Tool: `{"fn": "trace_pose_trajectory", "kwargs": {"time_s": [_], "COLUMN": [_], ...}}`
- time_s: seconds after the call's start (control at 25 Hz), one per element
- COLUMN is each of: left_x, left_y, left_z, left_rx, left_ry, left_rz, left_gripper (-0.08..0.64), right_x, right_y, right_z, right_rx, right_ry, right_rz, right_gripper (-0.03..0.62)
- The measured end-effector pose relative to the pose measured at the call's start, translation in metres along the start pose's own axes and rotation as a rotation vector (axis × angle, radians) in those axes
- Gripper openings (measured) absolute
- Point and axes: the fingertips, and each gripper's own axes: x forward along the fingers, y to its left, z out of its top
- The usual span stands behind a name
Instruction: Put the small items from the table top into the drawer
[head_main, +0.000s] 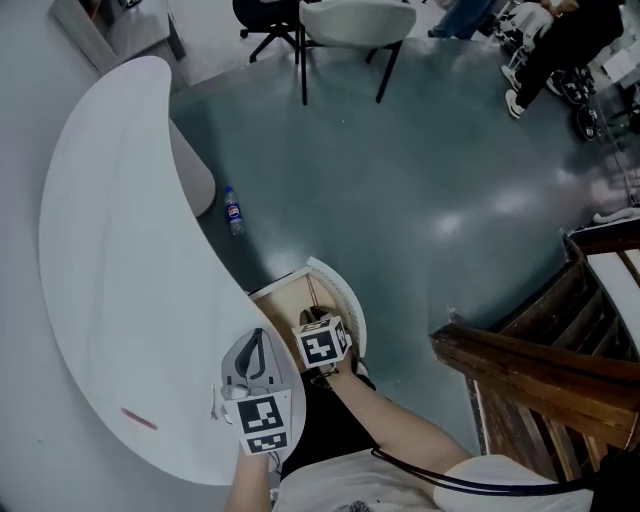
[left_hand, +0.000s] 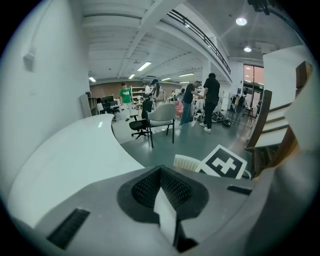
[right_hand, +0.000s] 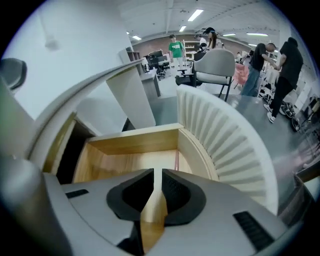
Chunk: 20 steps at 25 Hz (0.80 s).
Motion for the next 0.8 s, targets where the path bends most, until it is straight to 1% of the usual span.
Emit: {"fn": "trace_pose_trajectory", "kwargs": {"time_s": [0.24,0.48,0.64,0.8], "left_x": [-0.046,-0.103,-0.136,-0.163], "left_y": [-0.005,-0.019,-0.029,-0.047], "left_z": [0.014,0.025,0.034,0.043], "left_rx": [-0.057,-0.093,-0.105,-0.106], "left_ry": [-0.047,-0.112,-0.158,-0.180], "left_rz": [0.090,0.169,0.228,0.253], "left_gripper": [0.025,0.025,0.025,0.025], "right_x": [-0.071,-0.142,-0.184,-0.227], "right_y": [0.012,0.007,0.011,0.013], "right_z": [0.003,0.003,0.012,0.009], "right_rx": [-0.096,-0.146,-0.188,-0.206], "right_ry": [-0.043,-0.139,-0.201,-0.247], "right_rz": [0.063,0.102,0.135,0.176], "right_gripper": [0.063,0.061,0.063,0.061]}}
